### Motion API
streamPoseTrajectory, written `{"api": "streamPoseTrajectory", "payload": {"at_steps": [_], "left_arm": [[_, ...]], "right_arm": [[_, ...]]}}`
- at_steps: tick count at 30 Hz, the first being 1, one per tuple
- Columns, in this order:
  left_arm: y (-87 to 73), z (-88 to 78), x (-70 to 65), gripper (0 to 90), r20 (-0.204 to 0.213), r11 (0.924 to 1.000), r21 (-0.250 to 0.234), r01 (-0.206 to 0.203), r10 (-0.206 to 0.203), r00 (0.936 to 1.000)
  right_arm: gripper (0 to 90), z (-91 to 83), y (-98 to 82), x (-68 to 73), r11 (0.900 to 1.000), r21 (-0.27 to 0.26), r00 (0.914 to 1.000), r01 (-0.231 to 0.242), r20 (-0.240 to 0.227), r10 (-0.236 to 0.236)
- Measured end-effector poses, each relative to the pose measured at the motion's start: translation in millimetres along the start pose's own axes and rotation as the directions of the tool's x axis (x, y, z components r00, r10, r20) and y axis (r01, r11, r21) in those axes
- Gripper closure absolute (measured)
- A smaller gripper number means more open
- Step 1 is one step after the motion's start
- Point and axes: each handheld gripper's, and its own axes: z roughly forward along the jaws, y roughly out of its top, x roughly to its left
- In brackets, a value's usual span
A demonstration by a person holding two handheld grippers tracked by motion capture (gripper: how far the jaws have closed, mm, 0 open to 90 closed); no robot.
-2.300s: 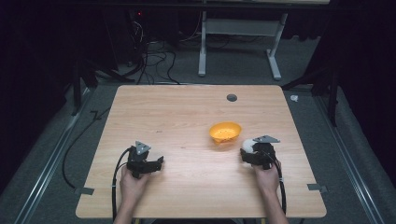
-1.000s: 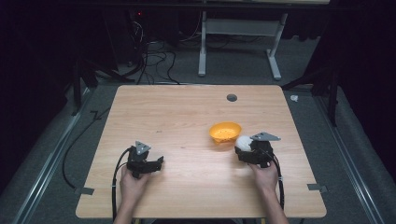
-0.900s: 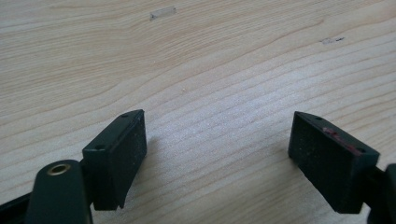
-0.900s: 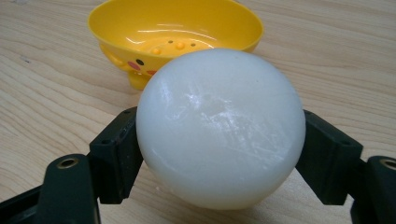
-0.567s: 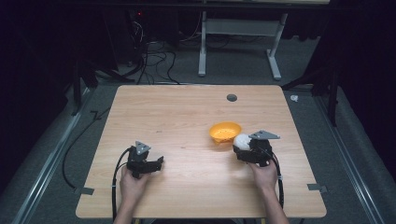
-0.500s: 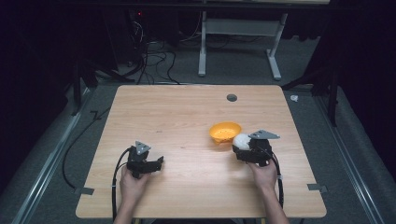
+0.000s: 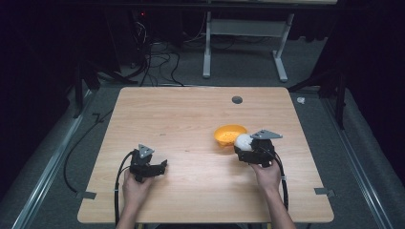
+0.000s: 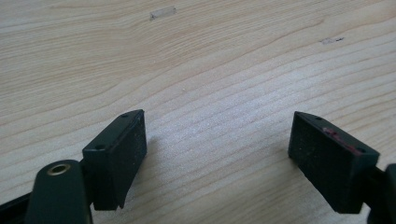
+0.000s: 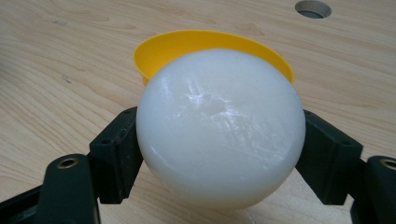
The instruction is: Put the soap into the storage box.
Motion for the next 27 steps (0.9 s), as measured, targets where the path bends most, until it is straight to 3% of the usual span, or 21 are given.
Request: {"api": "streamPoseTrajectory", "payload": {"at_steps": [11,27], "left_arm": [[0.0,0.0,0.0,19.9,0.0,1.0,0.0,0.0,0.0,1.0],[0.0,0.0,0.1,19.8,0.002,1.0,0.0,0.001,-0.001,1.0]], "right_arm": [[24.8,1.1,10.5,7.1,1.0,-0.017,0.9999,0.014,-0.007,-0.014],[24.8,7.6,29.3,15.7,0.999,-0.003,0.9986,0.042,-0.032,-0.042]]}}
